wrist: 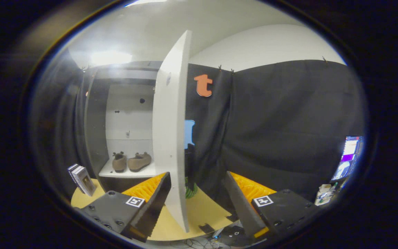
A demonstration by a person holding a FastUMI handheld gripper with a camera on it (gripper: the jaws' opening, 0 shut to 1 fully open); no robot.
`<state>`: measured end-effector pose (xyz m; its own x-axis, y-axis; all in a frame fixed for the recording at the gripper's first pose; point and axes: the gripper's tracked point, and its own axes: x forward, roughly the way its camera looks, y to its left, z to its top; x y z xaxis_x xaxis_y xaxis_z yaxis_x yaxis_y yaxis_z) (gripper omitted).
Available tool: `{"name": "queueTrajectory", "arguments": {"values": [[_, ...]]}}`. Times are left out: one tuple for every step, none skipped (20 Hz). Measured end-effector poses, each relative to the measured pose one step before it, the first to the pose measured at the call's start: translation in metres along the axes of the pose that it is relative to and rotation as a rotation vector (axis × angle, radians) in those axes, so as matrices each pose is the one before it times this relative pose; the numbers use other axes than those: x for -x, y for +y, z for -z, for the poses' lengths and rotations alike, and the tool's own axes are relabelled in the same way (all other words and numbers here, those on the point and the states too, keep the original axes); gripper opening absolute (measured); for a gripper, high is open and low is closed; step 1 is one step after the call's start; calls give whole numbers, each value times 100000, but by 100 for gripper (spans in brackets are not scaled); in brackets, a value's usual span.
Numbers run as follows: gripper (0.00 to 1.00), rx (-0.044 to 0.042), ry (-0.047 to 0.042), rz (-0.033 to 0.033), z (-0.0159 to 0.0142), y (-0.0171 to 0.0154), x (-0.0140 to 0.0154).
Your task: Open the shoe cabinet door, grab the shoes and put them into the shoe cabinet, then close the shoe cabinet door.
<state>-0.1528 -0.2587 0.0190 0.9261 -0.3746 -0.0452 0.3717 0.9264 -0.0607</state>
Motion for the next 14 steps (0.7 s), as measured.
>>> {"name": "queueTrajectory", "arguments": {"values": [[98,901,-1158,-940,-230,-1329,-1466],[98,579,-478,-1554,-105,-1075,-1650],[98,159,607,-1827,91,-874,-1461],[98,123,122,-1522,92,-780,-1435],[98,-278,-334,-1967,-94,-687,-1486],[98,-313,32,-2356,125,-401,-1651],[98,-445,253,-2059,280,-113,-1475],[98,-661,219,-2387,370,264,-1369],[98,-702,857,-2740,238,96,-1416],[97,-643,1105,-2366,393,121,-1153],[96,-565,839,-1853,174,73,-943],[96,-669,463,-1689,26,111,-743],[95,-819,116,-1704,505,418,535],[95,-814,244,-2812,199,471,-302]]}}
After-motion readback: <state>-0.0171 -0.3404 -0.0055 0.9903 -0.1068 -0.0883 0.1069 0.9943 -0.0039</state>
